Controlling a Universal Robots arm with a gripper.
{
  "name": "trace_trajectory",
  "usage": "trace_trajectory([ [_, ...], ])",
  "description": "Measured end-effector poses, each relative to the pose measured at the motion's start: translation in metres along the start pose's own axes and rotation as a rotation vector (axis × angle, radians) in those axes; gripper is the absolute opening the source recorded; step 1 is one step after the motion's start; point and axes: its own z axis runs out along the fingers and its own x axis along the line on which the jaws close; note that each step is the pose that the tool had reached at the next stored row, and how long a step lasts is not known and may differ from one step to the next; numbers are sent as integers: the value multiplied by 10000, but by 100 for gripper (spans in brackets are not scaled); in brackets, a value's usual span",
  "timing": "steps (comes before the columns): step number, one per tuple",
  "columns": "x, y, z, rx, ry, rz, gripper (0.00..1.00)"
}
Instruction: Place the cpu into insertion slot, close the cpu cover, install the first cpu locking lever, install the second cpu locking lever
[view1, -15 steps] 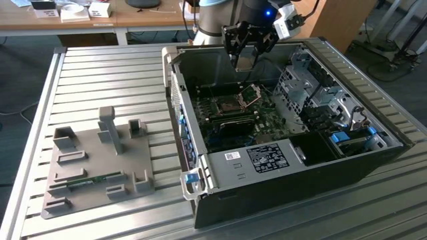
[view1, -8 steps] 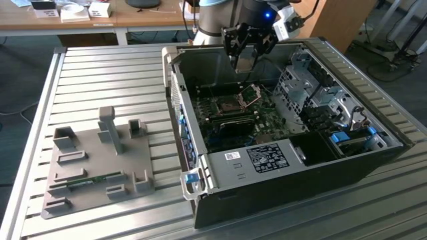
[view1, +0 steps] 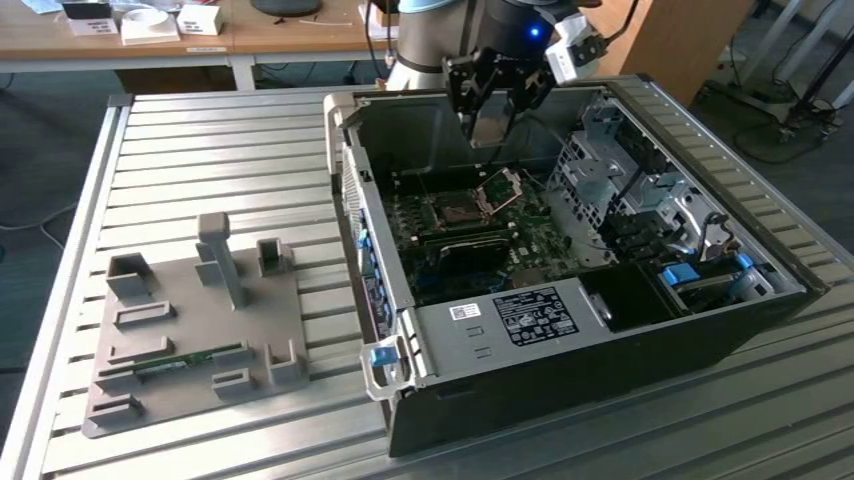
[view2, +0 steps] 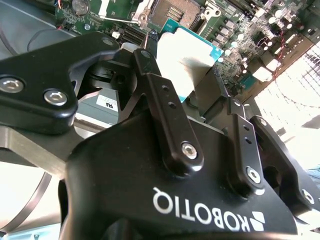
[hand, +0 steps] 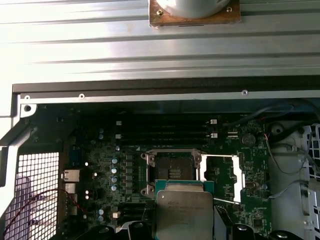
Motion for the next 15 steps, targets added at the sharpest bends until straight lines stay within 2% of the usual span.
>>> trace_trajectory([
  [15,0,-2,21,2,1,0,54],
])
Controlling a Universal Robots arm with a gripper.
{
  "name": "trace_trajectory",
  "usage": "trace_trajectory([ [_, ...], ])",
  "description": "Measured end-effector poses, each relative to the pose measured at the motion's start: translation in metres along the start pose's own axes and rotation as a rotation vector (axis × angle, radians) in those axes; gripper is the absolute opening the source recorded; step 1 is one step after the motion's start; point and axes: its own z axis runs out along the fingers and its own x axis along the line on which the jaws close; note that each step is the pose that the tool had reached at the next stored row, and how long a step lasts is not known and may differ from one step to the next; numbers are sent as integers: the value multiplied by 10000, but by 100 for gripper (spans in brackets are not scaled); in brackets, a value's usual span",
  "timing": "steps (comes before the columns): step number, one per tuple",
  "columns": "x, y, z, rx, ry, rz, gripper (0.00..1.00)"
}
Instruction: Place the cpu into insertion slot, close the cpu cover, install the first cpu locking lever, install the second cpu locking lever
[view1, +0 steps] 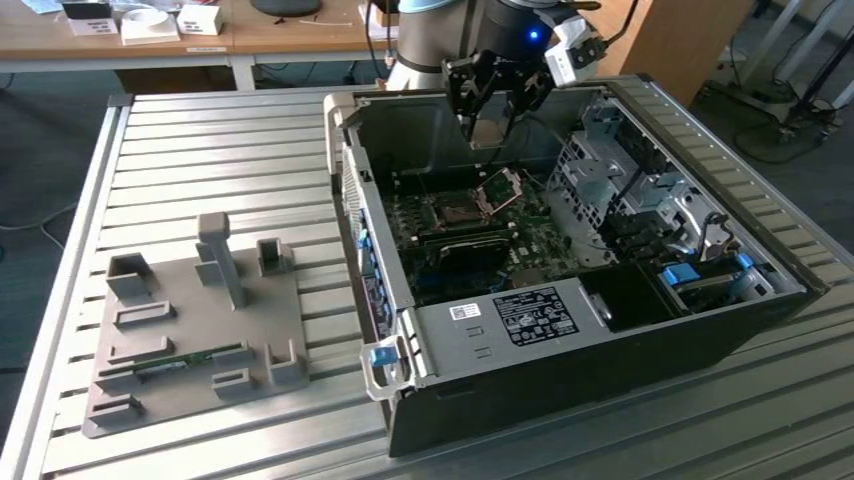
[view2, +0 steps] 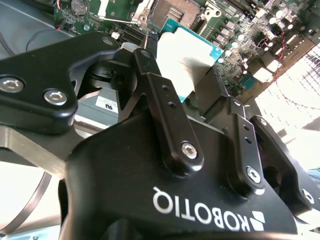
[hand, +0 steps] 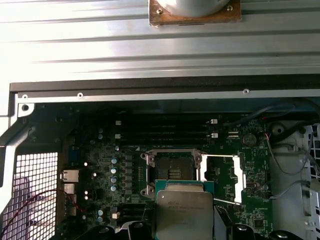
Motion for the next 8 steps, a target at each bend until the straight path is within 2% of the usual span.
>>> trace_trajectory([
  [8,0,-1,10,0,0,0,54],
])
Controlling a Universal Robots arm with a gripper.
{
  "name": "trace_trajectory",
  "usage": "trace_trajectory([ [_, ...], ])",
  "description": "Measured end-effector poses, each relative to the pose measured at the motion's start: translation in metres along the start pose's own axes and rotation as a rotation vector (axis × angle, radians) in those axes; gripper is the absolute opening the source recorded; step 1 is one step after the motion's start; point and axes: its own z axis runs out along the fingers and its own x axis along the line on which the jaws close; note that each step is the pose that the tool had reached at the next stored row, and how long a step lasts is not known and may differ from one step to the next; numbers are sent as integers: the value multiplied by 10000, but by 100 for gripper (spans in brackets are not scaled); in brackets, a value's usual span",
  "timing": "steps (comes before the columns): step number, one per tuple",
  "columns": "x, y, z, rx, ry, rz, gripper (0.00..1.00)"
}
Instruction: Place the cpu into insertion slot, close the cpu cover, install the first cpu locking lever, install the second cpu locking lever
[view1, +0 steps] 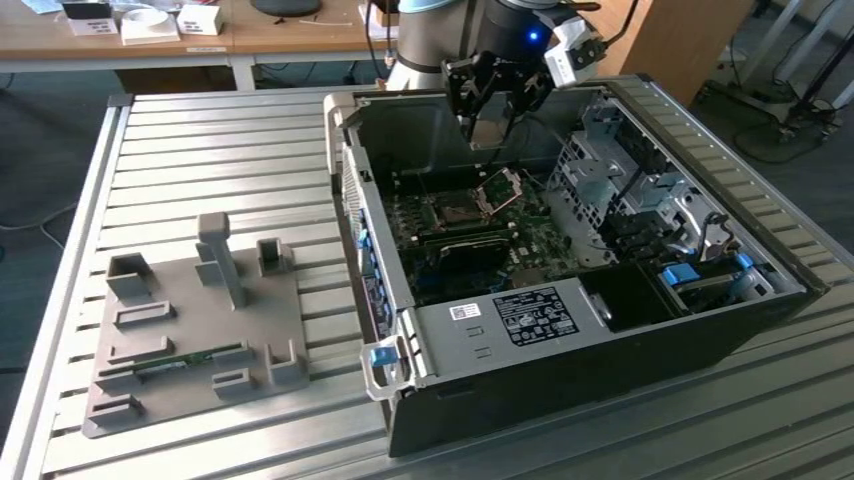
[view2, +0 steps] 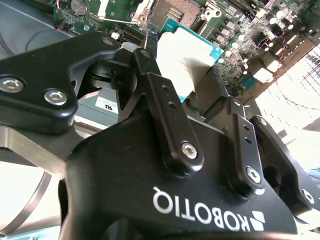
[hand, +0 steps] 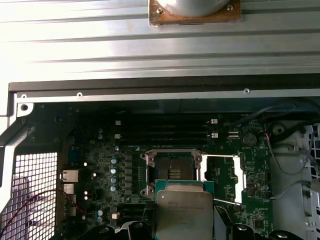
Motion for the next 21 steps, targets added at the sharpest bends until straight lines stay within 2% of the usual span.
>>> trace_trajectory([
  [21,0,-4,47,3,0,0,54],
])
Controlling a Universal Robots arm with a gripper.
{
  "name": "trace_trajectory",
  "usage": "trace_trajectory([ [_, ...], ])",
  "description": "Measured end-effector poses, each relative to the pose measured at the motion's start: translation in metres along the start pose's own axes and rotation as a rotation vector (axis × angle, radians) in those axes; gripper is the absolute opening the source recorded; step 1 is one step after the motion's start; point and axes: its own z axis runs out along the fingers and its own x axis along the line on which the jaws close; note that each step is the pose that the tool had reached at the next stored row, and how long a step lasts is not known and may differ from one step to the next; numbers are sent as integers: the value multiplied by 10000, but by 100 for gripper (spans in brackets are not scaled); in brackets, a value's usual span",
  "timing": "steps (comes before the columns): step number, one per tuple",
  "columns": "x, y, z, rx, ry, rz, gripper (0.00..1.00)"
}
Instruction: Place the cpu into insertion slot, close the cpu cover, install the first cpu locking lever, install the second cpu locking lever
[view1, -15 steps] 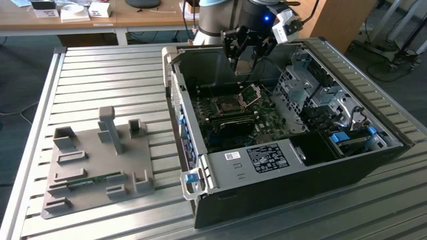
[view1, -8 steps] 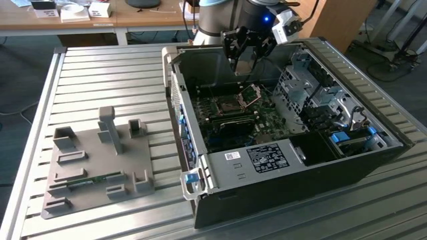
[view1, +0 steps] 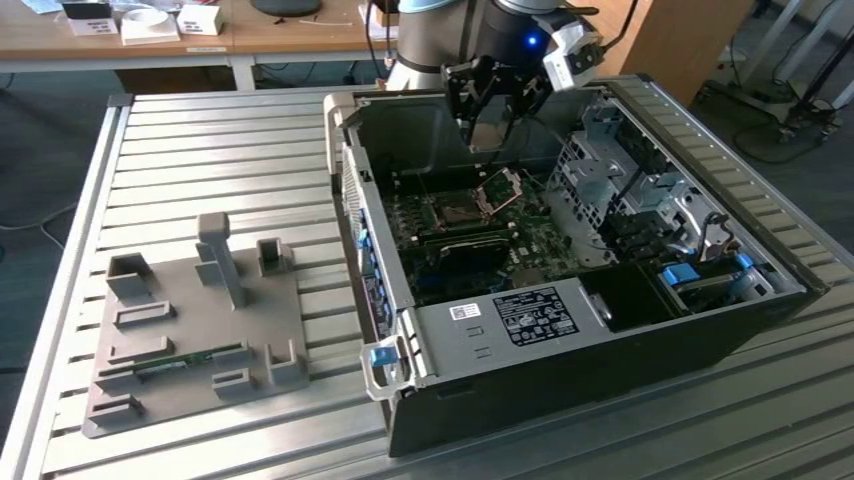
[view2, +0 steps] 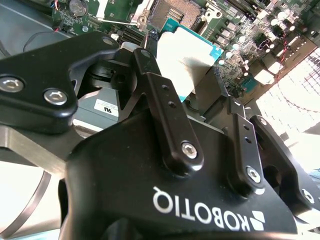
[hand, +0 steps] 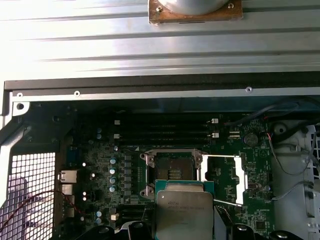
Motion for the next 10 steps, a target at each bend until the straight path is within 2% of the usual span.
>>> trace_trajectory([
  [10,0,-1,8,11,-1,0,54],
])
